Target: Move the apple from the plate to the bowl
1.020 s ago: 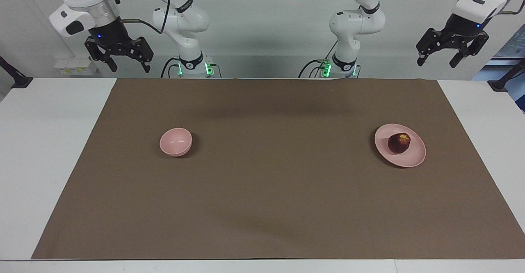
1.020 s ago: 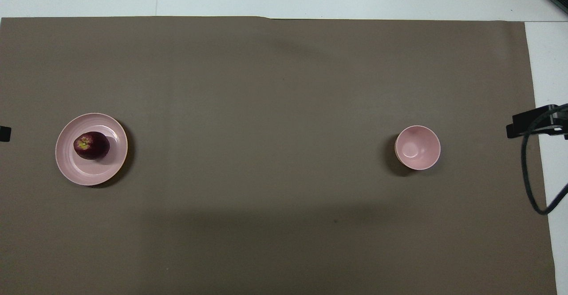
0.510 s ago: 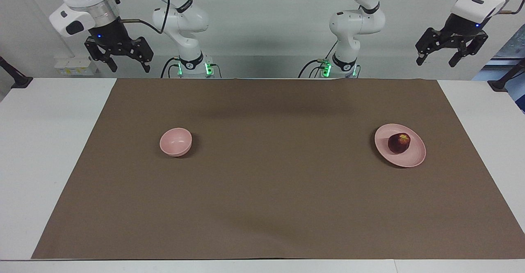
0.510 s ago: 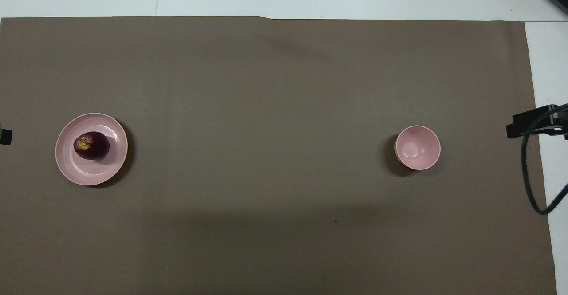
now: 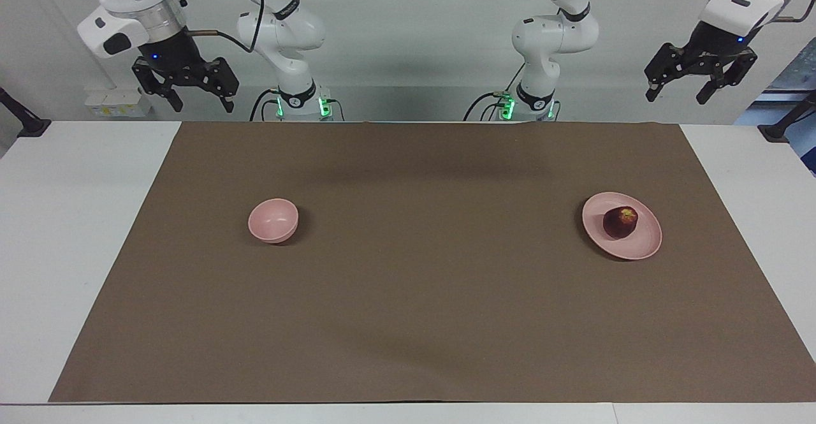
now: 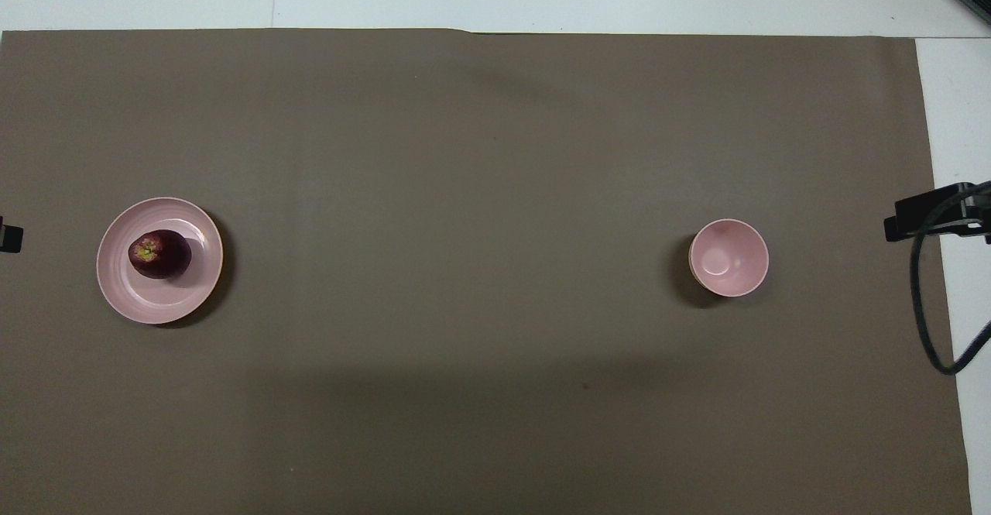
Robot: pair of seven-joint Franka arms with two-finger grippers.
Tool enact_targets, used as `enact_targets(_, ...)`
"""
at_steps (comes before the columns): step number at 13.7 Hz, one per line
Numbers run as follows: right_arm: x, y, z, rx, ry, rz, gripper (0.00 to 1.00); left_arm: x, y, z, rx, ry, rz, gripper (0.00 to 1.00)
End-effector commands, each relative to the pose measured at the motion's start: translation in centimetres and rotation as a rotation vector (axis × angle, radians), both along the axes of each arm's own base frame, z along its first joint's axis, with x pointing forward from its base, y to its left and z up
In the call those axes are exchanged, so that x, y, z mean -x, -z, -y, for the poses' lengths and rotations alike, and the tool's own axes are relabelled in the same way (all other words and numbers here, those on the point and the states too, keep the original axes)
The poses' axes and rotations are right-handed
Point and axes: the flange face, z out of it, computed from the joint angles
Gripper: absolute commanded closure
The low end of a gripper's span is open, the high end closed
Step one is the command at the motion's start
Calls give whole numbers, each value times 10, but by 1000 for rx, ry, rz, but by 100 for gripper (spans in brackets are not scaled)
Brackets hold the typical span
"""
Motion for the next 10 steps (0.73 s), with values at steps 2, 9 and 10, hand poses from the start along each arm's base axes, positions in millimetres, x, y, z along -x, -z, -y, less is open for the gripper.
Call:
enact_targets(2,8,2,2,4,3,-15,0,5,21,2,-9,10,-10,0)
enact_targets(9,12,12,1,5,7,-24,0,-17,150,-4,-10,0,50,0)
enact_targets(10,10,15,1,3,23,-26,0,-21,167,-7,-11,5,72,0)
